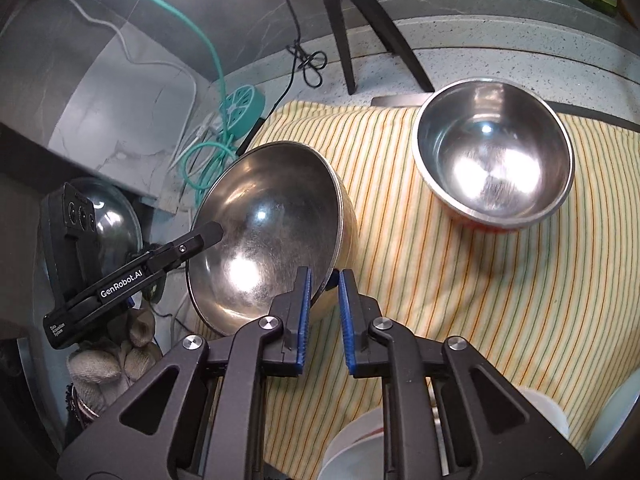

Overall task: Organize plates and bowls
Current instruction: 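Lift the steel bowl with the left gripper and set it beside the plates, then move the left gripper to the red bowl and grasp its rim, then lift the red bowl with the left gripper over the steel bowl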

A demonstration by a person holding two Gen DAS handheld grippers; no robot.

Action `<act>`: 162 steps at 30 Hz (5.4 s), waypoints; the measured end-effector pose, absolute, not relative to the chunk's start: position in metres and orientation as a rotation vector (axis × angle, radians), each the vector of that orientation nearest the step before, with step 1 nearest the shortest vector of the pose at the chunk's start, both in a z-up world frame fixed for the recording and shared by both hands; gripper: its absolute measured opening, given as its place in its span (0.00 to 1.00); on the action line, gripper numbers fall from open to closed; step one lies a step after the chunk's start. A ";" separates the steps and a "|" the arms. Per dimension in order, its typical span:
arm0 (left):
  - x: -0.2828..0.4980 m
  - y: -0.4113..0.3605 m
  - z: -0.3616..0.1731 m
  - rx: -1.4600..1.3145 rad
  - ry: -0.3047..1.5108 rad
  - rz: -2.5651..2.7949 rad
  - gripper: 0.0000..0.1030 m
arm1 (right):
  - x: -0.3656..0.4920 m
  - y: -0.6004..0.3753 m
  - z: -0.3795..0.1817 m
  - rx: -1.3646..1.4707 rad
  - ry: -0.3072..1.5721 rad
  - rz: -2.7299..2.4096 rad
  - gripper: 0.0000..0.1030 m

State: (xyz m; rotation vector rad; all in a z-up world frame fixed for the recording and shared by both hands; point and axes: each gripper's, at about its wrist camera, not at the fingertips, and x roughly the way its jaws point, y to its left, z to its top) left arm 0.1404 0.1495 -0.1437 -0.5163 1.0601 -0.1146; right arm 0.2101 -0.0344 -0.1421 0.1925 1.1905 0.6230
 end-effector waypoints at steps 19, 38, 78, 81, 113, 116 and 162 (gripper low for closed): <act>0.038 0.150 -0.135 -0.518 1.030 -0.089 0.21 | 0.109 -0.028 -0.143 0.120 1.237 0.728 0.15; 0.000 0.140 -0.148 -0.520 1.064 -0.087 0.21 | 0.072 -0.038 -0.153 0.089 1.262 0.748 0.15; 0.093 0.083 -0.083 -0.420 0.945 -0.159 0.60 | 0.164 -0.151 -0.068 0.172 0.958 0.471 0.77; 0.114 0.070 -0.082 -0.424 0.947 -0.179 0.60 | 0.184 -0.164 -0.068 0.210 0.964 0.456 0.77; 0.251 0.002 -0.150 -0.491 1.145 -0.196 0.22 | 0.329 -0.170 -0.146 0.296 1.196 0.504 0.27; 0.253 0.000 -0.154 -0.483 1.154 -0.197 0.18 | 0.334 -0.168 -0.150 0.285 1.208 0.502 0.18; 0.111 0.071 -0.084 -0.473 1.011 -0.236 0.15 | 0.193 -0.102 -0.092 0.251 1.143 0.677 0.11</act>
